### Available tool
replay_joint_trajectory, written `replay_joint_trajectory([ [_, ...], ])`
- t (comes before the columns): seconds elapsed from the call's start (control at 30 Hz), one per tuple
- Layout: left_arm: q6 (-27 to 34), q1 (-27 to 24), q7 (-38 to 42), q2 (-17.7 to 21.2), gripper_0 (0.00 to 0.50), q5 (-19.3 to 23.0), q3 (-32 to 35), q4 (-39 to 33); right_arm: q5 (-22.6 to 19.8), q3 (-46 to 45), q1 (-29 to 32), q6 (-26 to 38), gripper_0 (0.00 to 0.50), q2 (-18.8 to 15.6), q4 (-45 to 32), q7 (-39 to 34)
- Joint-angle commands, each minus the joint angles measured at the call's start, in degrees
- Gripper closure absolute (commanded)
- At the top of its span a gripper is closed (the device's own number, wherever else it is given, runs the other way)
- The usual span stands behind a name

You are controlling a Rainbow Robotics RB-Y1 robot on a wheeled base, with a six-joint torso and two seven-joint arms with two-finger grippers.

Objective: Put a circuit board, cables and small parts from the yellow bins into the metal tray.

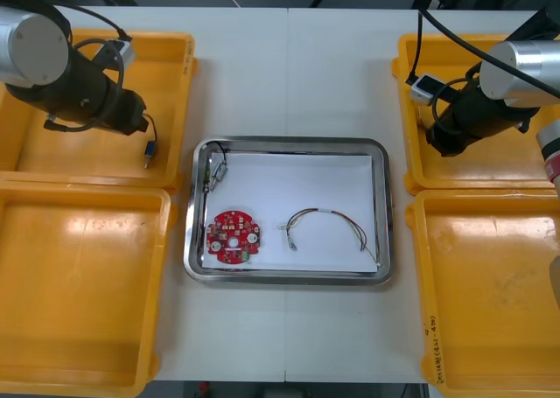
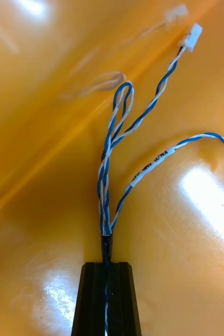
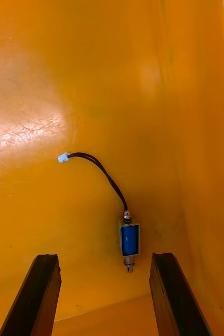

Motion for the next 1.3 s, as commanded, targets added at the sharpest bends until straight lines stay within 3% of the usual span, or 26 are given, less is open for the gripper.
replay_joint_trajectory([
  [0.03,-1.05,-2.56,1.12,2.1,0.0,1.24,-1.66,0.83,0.2,0.95,1.09,-0.91,0.5,0.47,-0.85,-1.8],
  [0.43,-3.69,-2.56,1.56,1.84,0.0,2.29,-5.36,3.9,0.55,-1.34,-0.05,0.15,0.5,-0.32,-1.11,-1.01],
  [1.17,-8.61,-2.47,1.56,0.17,0.0,2.12,-9.05,7.16,2.75,-13.82,-1.98,31.17,0.5,-3.66,-17.55,-0.74],
  [1.3,-9.14,-2.47,1.39,-0.27,0.0,1.86,-9.05,7.42,2.92,-15.49,-1.98,31.57,0.5,-4.19,-21.33,-0.92],
])
